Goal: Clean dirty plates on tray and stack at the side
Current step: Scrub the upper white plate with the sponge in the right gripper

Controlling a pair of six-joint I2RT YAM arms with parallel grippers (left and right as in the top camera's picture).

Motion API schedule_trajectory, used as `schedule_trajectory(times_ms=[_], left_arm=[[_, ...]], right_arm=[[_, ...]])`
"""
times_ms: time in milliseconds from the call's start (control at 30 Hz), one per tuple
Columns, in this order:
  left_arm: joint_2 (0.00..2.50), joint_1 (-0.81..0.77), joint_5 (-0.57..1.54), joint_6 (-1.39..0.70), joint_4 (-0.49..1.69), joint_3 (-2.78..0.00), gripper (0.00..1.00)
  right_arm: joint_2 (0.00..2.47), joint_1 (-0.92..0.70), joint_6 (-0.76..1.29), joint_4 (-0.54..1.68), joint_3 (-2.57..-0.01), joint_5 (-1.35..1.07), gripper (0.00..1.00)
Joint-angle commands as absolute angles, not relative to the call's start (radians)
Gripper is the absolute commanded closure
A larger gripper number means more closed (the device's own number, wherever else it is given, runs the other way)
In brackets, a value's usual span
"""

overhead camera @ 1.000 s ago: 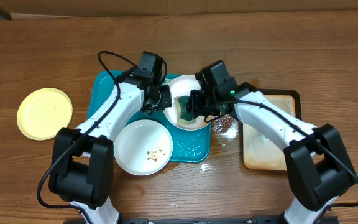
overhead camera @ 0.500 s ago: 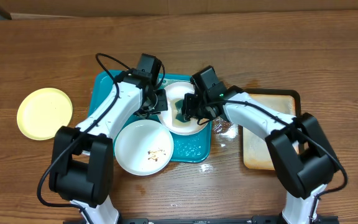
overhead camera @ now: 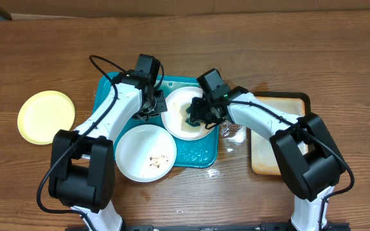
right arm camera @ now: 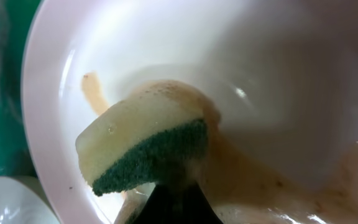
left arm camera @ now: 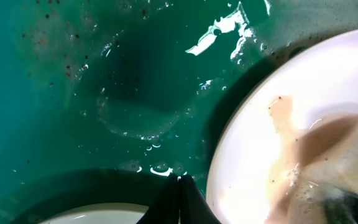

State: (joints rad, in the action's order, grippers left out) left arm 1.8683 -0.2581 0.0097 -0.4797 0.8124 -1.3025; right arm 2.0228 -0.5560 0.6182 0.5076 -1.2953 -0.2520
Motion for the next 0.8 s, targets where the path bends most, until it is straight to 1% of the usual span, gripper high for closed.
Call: schedule_trajectory(times_ms=[0,67,133,200,233,267,300,367,433,467,500,533,700,767], left_arm=[[1.883,-0.256,0.001,-0.458,0.808,-1.325,0.81],[1.902,-0.256,0.008,-0.448,0.805,-1.325,0.68],[1.924,-0.253,0.035,-0.433,0.794,-1.325,0.64],[1.944,-0.252,0.070,-0.421,0.776,-1.325,0.52],[1.955,-0.249,0.080,-0.419,0.766,-1.325,0.44],[1.960,-0.249,0.100,-0.408,0.757,-1.325,0.40],[1.972,-0.248,0.128,-0.385,0.742,-1.325,0.38],[1.989,-0.247,0.165,-0.370,0.723,-1.325,0.39],[2.002,-0.247,0.177,-0.369,0.713,-1.325,0.46],[2.006,-0.247,0.183,-0.369,0.709,-1.325,0.56],[2.013,-0.247,0.194,-0.369,0.703,-1.325,0.77],[2.018,-0.247,0.207,-0.366,0.698,-1.325,0.96],[2.029,-0.247,0.222,-0.366,0.684,-1.325,0.96],[2.029,-0.246,0.221,-0.377,0.680,-1.325,0.96]], right_arm=[[2.049,-0.534,0.619,0.563,-1.311,-0.105,0.96],[2.049,-0.535,0.610,0.564,-1.316,-0.105,0.96],[2.049,-0.537,0.610,0.567,-1.316,-0.105,0.96],[2.049,-0.537,0.610,0.570,-1.316,-0.105,0.96],[2.049,-0.537,0.610,0.571,-1.316,-0.105,0.96],[2.049,-0.537,0.610,0.572,-1.316,-0.105,0.96],[2.049,-0.537,0.610,0.572,-1.316,-0.105,0.96],[2.049,-0.537,0.610,0.575,-1.316,-0.105,0.96],[2.049,-0.537,0.610,0.576,-1.316,-0.106,0.96],[2.049,-0.537,0.610,0.577,-1.316,-0.106,0.96],[2.049,-0.537,0.610,0.577,-1.316,-0.106,0.96],[2.049,-0.537,0.611,0.578,-1.316,-0.106,0.96],[2.049,-0.537,0.604,0.588,-1.316,-0.097,0.96],[2.049,-0.537,0.603,0.620,-1.316,-0.039,0.96]])
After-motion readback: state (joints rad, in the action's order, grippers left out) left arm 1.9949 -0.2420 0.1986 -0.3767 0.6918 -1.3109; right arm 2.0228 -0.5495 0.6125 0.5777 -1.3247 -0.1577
